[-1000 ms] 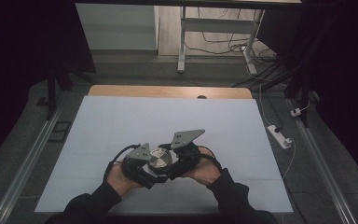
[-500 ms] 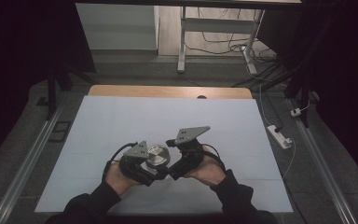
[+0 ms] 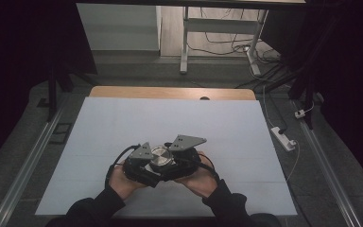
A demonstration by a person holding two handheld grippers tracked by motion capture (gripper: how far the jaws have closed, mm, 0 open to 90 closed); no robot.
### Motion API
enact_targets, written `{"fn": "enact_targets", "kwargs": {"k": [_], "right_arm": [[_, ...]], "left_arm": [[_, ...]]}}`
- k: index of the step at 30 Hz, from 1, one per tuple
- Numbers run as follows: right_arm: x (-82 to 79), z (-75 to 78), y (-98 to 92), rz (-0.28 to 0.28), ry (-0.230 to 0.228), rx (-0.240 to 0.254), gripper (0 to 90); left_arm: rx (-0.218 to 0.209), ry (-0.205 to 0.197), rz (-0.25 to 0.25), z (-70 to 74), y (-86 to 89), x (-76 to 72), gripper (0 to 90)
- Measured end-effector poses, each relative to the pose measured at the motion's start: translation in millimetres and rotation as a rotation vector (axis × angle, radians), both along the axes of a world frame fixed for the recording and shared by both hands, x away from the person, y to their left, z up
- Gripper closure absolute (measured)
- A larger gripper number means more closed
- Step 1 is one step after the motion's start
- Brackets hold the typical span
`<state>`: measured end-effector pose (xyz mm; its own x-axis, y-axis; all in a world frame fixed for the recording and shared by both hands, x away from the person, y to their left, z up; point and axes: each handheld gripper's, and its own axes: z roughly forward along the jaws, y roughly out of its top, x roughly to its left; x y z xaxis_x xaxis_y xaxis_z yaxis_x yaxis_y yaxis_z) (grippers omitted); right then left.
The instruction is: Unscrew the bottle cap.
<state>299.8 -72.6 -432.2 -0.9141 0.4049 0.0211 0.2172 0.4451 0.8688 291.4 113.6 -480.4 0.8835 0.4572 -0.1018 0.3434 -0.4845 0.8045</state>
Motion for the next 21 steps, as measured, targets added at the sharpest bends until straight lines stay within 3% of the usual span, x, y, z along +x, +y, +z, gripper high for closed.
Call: {"fn": "enact_targets", "kwargs": {"k": [5, 15, 19, 21], "right_arm": [[0.6, -0.5, -2.3, 0.043, 0.002, 0.012, 18.8], [13.4, 3.5, -14.1, 0.297, 0.060, 0.059, 19.2], [21.3, 0.7, -19.5, 0.394, 0.113, 0.096, 19.1], [22.2, -1.4, -19.8, 0.398, 0.123, 0.086, 18.5]], "left_arm": [[0.002, -0.002, -0.048, 0.4, 0.5, -0.1, 15.3], [-0.056, 0.005, -0.213, 3.1, 1.8, -1.2, 15.3], [-0.061, 0.016, -0.249, 1.3, -1.1, -2.1, 15.3], [-0.052, 0.017, -0.236, -0.5, -1.9, -1.5, 15.3]]}}
